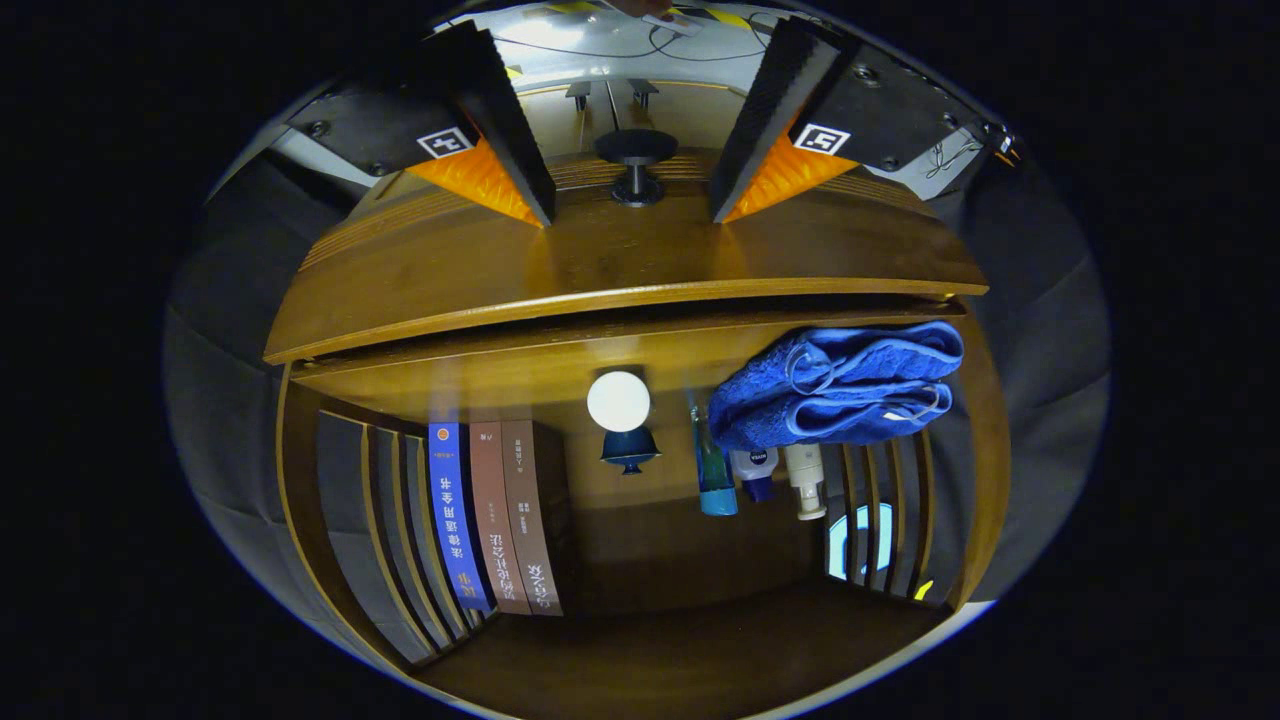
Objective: Pull open the drawer, take out the items inside it, and place them on the countertop above the cabinet.
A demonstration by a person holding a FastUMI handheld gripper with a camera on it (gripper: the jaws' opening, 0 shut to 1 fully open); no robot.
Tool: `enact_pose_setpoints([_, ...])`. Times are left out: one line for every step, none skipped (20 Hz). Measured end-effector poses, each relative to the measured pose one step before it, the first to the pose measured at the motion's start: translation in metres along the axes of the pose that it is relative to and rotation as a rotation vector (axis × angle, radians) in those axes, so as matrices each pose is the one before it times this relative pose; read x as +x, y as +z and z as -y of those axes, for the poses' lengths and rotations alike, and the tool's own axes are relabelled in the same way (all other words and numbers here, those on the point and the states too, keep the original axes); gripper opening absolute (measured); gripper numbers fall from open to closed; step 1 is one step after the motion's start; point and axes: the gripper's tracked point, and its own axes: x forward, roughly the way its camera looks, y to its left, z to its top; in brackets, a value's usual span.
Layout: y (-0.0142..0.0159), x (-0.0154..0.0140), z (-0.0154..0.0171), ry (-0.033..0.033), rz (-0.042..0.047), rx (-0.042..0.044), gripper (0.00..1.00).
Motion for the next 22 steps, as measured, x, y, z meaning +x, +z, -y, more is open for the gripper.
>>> enact_pose_setpoints([0.00124, 0.00402, -0.00024, 0.0012, -0.00164, 0.00575, 1.0])
enact_pose_setpoints([0.00095, 0.00342, -0.00009, 0.00131, -0.00153, 0.00494, 1.0])
enact_pose_setpoints([0.00054, 0.00075, -0.0004, -0.00143, 0.00121, 0.0023, 1.0])
enact_pose_setpoints([-0.00035, 0.002, 0.00045, -0.00302, -0.00152, -0.00223, 1.0])
enact_pose_setpoints([0.00126, 0.00039, -0.00008, -0.00342, 0.00479, -0.00201, 1.0])
enact_pose_setpoints([-0.00083, 0.00013, -0.00041, -0.00163, 0.00099, 0.00033, 1.0])
enact_pose_setpoints([0.00003, 0.00029, -0.00028, -0.00027, 0.00235, 0.00248, 1.0])
enact_pose_setpoints([-0.00008, -0.00042, -0.00011, -0.0002, 0.00151, -0.0012, 1.0])
enact_pose_setpoints([-0.0004, -0.00008, 0.00034, -0.00024, -0.00001, -0.0015, 1.0])
enact_pose_setpoints([0.00008, 0.00055, 0.00004, 0.00043, -0.00011, -0.0007, 1.0])
enact_pose_setpoints([0.00037, -0.00005, -0.00014, 0.00039, -0.00035, -0.00117, 1.0])
enact_pose_setpoints([-0.00038, -0.00014, 0.00025, 0.00048, -0.001, -0.00142, 1.0])
enact_pose_setpoints([0.00013, -0.00044, 0.00003, 0.00046, -0.00057, 0.00031, 1.0])
enact_pose_setpoints([-0.00048, 0.00065, 0.00015, -0.00008, -0.00133, 0.00072, 1.0])
enact_pose_setpoints([-0.00006, 0.00014, -0.00027, -0.00015, -0.00109, 0.0017, 1.0])
enact_pose_setpoints([0.00192, 0.00024, -0.00007, 0.00106, -0.00167, 0.00185, 0.99])
enact_pose_setpoints([0.00052, -0.00051, -0.00004, 0.00106, -0.00216, 0.00209, 1.0])
enact_pose_setpoints([-0.00141, -0.00238, 0.00051, -0.00096, 0.00089, 0.00055, 1.0])
enact_pose_setpoints([0.00138, -0.00266, 0.00025, -0.00061, 0.00421, -0.00203, 1.0])
enact_pose_setpoints([0.00161, -0.0026, -0.00011, -0.00037, 0.0052, -0.00351, 1.0])
enact_pose_setpoints([0.00193, -0.00375, -0.00041, 0.00234, 0.00509, -0.0034, 1.0])
enact_pose_setpoints([0.0024, -0.0041, -0.00031, 0.00142, 0.00241, -0.00223, 1.0])
